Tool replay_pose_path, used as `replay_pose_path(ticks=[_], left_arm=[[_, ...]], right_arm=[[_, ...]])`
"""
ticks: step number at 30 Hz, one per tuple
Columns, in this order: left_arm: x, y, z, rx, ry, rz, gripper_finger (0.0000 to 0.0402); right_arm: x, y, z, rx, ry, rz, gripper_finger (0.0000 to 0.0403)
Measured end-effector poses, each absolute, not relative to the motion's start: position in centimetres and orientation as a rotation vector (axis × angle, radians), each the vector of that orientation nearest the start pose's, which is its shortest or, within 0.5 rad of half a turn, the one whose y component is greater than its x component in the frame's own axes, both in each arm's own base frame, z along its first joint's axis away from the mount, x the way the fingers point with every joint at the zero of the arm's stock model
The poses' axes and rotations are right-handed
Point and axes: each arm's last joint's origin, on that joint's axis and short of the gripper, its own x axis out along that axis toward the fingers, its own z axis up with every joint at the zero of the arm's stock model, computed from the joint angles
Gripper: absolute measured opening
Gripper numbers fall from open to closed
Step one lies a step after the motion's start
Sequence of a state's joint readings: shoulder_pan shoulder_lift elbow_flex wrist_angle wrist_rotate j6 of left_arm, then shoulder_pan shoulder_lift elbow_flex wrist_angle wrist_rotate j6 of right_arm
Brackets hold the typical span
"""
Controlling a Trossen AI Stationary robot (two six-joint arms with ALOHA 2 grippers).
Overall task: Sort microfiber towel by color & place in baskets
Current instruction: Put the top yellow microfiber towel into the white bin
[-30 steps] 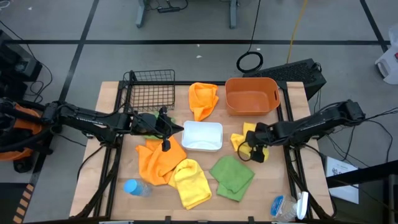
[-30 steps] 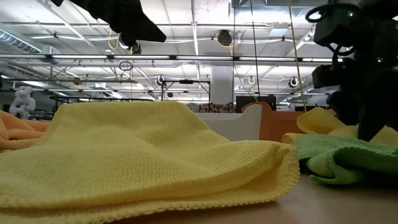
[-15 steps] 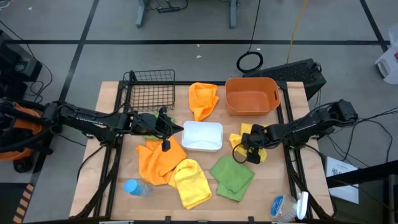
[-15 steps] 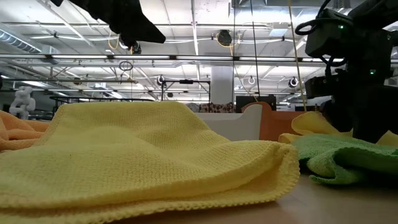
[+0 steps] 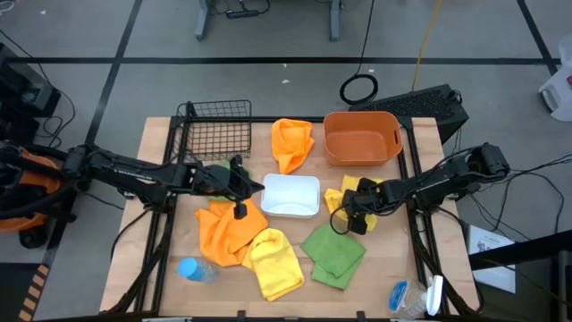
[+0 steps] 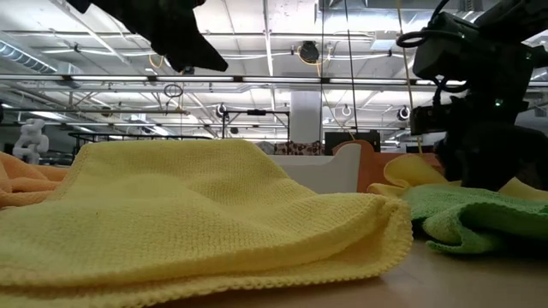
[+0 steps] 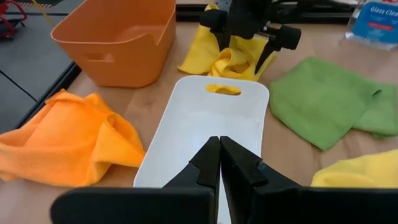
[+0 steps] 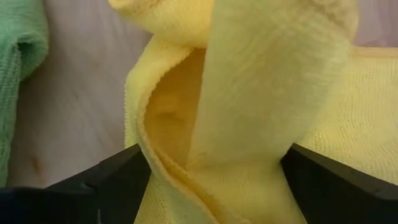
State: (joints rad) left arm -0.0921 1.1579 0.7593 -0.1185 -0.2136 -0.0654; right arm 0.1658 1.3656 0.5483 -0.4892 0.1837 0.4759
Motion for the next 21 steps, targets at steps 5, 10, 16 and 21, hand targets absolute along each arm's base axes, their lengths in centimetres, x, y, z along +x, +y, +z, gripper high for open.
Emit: replay_pose_path(ticks=[5, 10, 16, 21], left_arm=[[25.2, -1.7, 24.9, 0.019, 0.547, 0.129, 0.0018], [25.5, -1.8, 24.3, 0.019, 0.576, 0.112, 0.0018], [25.5, -1.8, 24.3, 0.024, 0.577, 0.11, 0.0018], [25.5, -1.8, 24.3, 0.073, 0.577, 0.095, 0.0018]], right_arm=[[20.7, 2.9, 15.1, 0.19, 1.192, -0.301, 0.0344], [20.5, 2.9, 16.6, 0.123, 1.26, -0.36, 0.0353], [20.7, 3.7, 17.8, 0.088, 1.267, -0.354, 0.0359], [20.7, 3.5, 17.9, -0.017, 1.219, -0.433, 0.0362]])
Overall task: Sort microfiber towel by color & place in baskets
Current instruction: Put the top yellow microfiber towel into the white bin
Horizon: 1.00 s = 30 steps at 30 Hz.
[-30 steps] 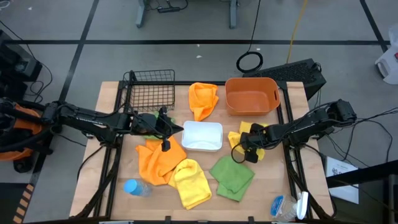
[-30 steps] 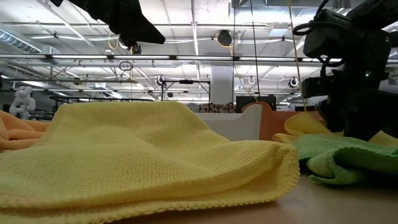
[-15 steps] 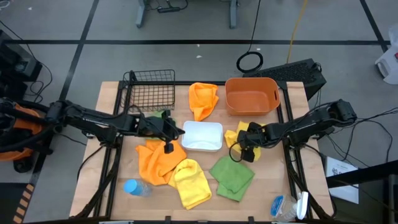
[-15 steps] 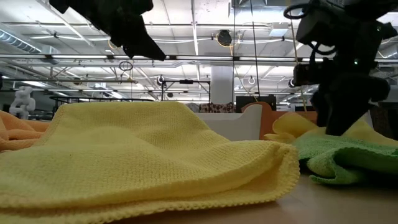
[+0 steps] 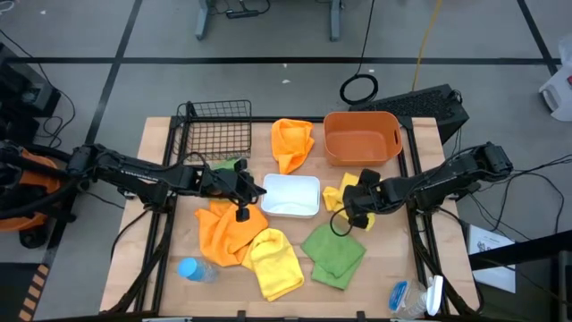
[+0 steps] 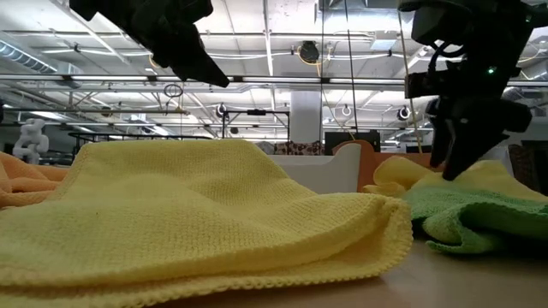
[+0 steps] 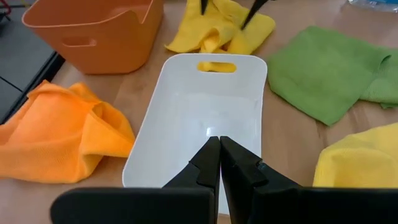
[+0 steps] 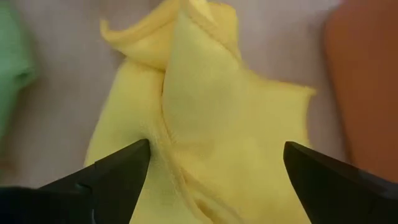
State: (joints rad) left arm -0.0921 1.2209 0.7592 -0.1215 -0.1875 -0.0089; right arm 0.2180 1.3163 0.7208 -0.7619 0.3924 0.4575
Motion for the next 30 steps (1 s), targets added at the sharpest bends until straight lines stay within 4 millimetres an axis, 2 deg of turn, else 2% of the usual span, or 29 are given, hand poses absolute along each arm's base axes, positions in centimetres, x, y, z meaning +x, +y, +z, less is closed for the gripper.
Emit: replay_pose_path(ticks=[6, 9, 20, 25, 30], left_arm=[[25.5, -1.8, 24.3, 0.097, 0.578, 0.089, 0.0018], [25.5, -1.8, 24.3, 0.096, 0.578, 0.089, 0.0018], [25.5, -1.9, 24.3, 0.095, 0.579, 0.088, 0.0018], [25.5, -1.9, 24.3, 0.089, 0.58, 0.09, 0.0018], [25.5, -2.0, 24.3, 0.09, 0.58, 0.084, 0.0018]], right_arm=[[21.1, 3.0, 17.7, -0.082, 1.209, -0.444, 0.0361], [21.6, 2.5, 17.2, -0.027, 1.234, -0.418, 0.0361], [22.7, 0.7, 13.4, 0.078, 1.348, -0.413, 0.0353], [23.1, 0.8, 12.8, 0.105, 1.335, -0.429, 0.0307], [23.4, 1.0, 12.7, 0.176, 1.303, -0.442, 0.0216]])
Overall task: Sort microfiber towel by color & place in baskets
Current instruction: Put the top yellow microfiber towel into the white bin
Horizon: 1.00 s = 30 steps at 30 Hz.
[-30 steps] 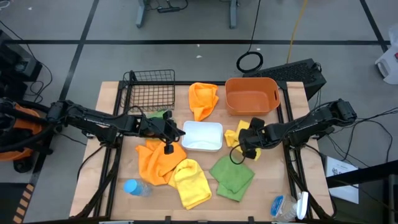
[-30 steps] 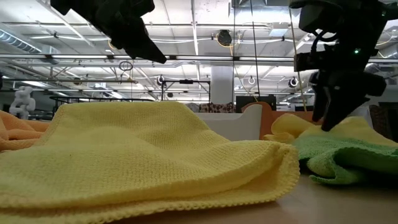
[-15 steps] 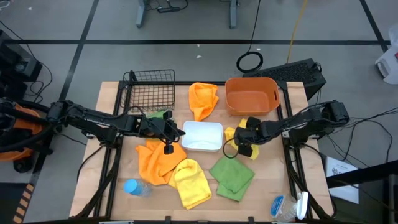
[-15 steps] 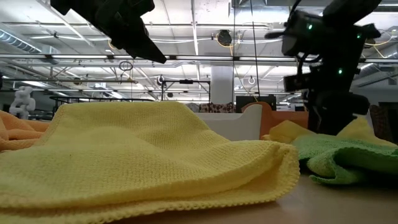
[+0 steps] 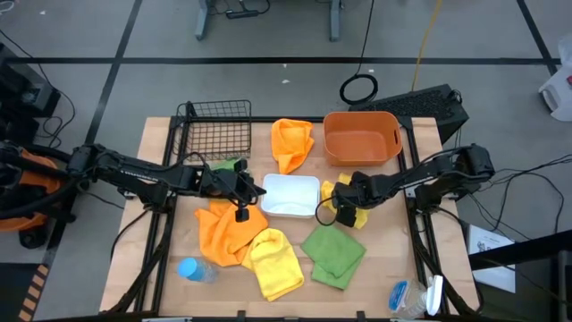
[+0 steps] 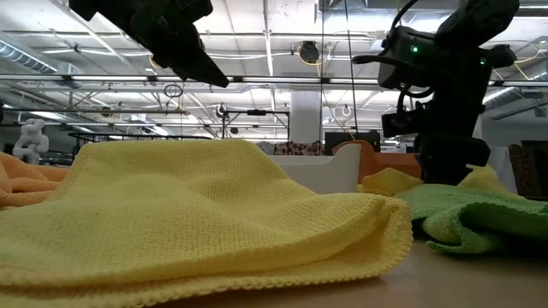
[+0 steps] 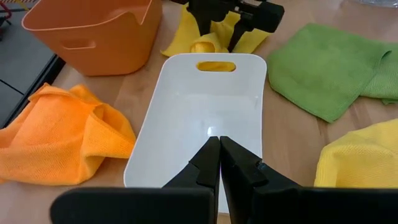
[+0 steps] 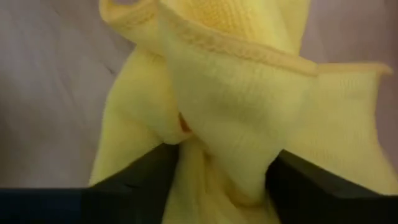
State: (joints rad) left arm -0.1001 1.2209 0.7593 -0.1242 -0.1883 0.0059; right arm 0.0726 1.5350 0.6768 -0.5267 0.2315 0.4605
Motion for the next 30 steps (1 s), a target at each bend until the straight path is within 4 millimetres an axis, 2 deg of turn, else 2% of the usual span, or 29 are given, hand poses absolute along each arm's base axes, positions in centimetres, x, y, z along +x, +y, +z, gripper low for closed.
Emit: replay_pose_path(ticks=[6, 9, 17, 21, 30], left_arm=[[25.4, -2.8, 24.3, 0.098, 0.576, 0.056, 0.0018], [25.5, -3.1, 24.4, 0.1, 0.567, 0.043, 0.0018], [25.9, -3.4, 25.2, 0.088, 0.473, 0.033, 0.0018], [26.2, -3.5, 26.0, 0.073, 0.384, 0.033, 0.0018], [26.9, -4.2, 27.7, 0.068, 0.182, -0.028, 0.0018]], right_arm=[[23.4, 1.7, 12.6, 0.231, 1.279, -0.476, 0.0077], [23.4, 2.0, 12.6, 0.246, 1.268, -0.491, 0.002], [23.4, 2.9, 14.2, 0.279, 1.215, -0.438, 0.0018], [23.4, 3.3, 16.5, 0.284, 1.124, -0.399, 0.0007], [21.7, 4.5, 21.0, 0.253, 0.895, -0.359, 0.0006]])
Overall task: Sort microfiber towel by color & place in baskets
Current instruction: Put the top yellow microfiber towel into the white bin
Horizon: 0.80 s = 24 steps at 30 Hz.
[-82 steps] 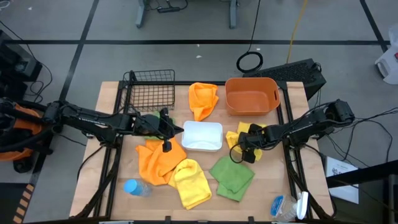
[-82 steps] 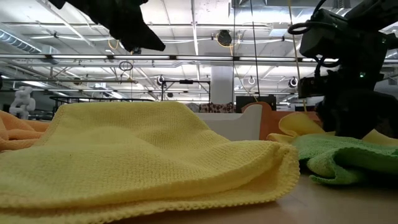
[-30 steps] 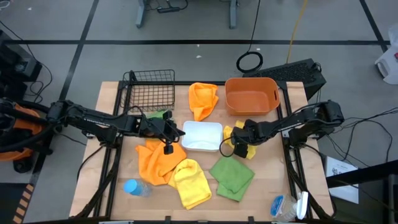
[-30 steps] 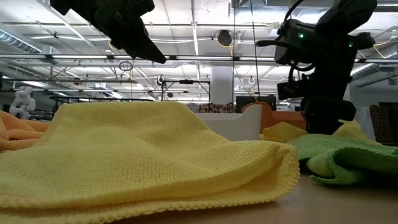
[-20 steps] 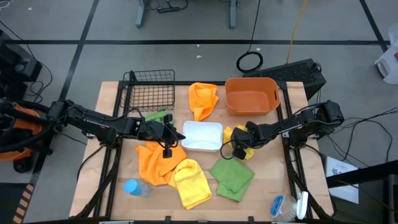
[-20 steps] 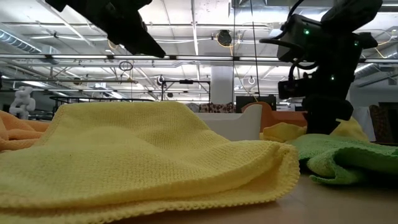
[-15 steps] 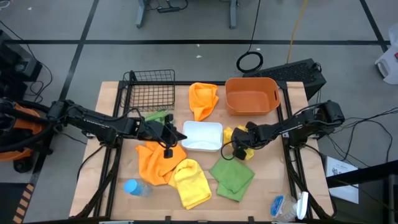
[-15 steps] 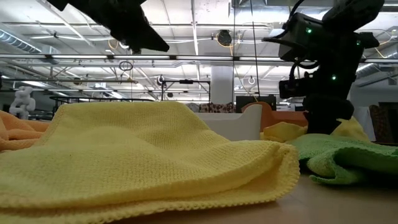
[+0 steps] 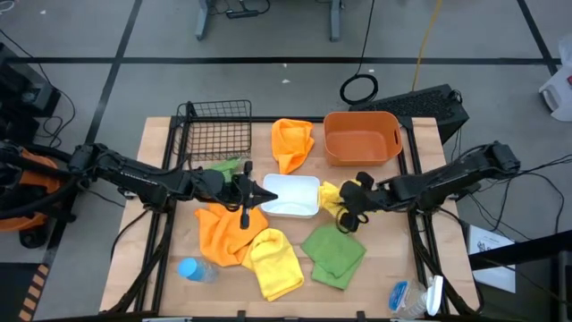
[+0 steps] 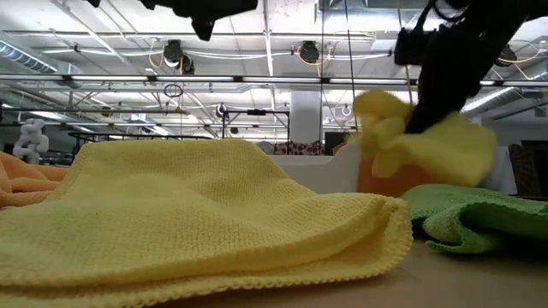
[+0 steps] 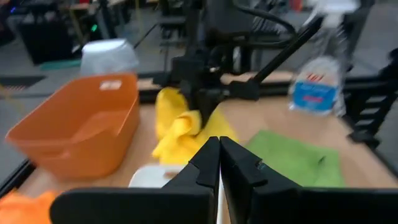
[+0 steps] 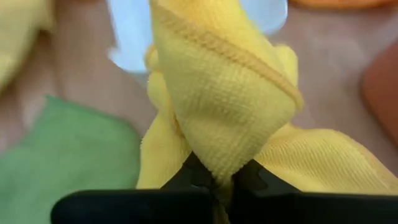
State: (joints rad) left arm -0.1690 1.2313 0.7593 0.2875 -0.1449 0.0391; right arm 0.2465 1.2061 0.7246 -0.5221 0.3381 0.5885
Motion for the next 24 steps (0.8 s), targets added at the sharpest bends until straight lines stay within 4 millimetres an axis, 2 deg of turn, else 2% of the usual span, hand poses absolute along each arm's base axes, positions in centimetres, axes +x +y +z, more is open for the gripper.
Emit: replay_pose_path(ticks=[4, 8, 16, 19, 24], left_arm=[[27.4, -5.0, 27.6, 0.058, 0.142, -0.068, 0.0023], [28.3, -6.0, 26.8, 0.059, 0.124, -0.098, 0.0052], [30.0, -6.7, 26.3, 0.038, -0.023, -0.091, 0.0146], [30.3, -6.8, 26.3, 0.03, -0.066, -0.089, 0.0187], [30.2, -7.4, 26.7, 0.059, -0.122, -0.101, 0.0261]], right_arm=[[21.0, 5.1, 22.7, 0.244, 0.766, -0.349, 0.0006], [20.5, 5.5, 24.4, 0.231, 0.643, -0.316, 0.0006], [20.4, 6.6, 27.8, 0.219, 0.356, -0.195, 0.0006], [20.8, 7.5, 29.4, 0.18, 0.209, -0.129, 0.0006], [21.5, 8.5, 31.0, 0.098, 0.018, -0.113, 0.0006]])
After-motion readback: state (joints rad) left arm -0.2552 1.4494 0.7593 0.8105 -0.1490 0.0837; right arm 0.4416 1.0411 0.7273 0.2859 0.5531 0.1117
